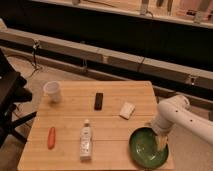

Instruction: Pick up the ceramic bowl

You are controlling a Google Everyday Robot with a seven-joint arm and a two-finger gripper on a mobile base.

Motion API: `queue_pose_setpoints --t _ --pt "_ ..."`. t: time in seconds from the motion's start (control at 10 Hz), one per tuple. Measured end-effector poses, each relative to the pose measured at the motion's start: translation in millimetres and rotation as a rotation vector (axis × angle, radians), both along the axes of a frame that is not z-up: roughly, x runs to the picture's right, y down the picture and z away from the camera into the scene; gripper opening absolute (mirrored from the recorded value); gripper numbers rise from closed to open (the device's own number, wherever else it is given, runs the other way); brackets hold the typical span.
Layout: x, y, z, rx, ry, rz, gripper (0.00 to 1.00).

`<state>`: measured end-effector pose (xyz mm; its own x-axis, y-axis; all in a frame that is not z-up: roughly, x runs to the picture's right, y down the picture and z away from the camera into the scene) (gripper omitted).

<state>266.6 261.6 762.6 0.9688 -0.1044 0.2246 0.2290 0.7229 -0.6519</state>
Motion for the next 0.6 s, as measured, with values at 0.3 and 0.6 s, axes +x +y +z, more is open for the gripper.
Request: queue_pose_setpoints --t 0.3,0.6 --pt "0.5 0.7 1.9 -0.001 0.002 0.001 0.8" --pt "1.2 -0.4 2.4 0.0 0.004 0.002 0.8"
